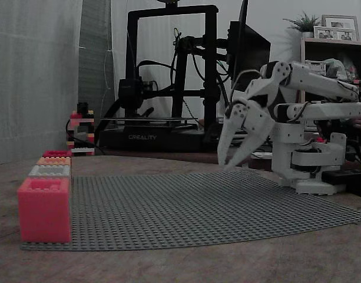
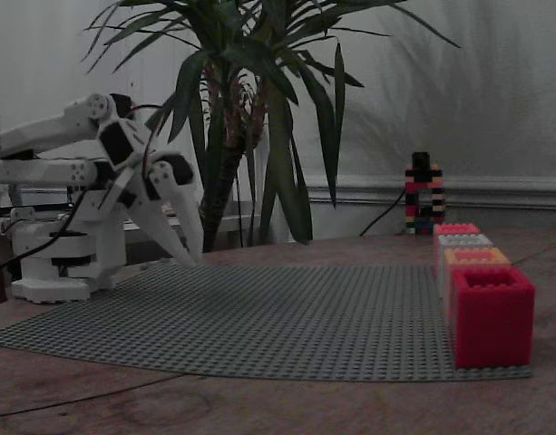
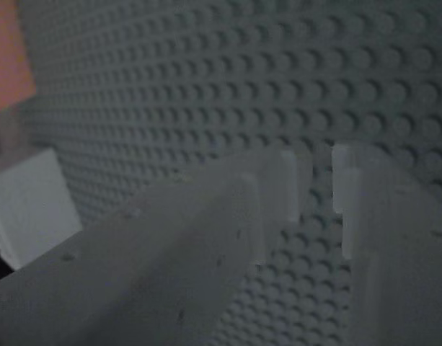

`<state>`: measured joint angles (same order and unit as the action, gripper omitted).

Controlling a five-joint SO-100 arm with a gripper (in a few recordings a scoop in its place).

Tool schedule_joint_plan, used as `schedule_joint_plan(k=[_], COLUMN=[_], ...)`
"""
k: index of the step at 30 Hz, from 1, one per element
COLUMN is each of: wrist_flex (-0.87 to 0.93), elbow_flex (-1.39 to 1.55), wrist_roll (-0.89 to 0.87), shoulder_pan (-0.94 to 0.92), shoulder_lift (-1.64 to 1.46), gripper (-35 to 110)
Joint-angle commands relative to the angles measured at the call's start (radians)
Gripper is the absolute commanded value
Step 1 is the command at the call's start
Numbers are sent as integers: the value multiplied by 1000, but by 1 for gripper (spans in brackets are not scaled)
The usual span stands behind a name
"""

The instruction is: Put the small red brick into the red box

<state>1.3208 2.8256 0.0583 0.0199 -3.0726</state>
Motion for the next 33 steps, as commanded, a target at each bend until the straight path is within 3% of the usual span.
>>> schedule_joint_plan(k=[1, 33], wrist_flex=[38, 87], elbow_flex=[11, 28], wrist_roll=[6, -66], shoulder_pan=[20, 71], shoulder_lift=[-81, -147], gripper=[0, 0])
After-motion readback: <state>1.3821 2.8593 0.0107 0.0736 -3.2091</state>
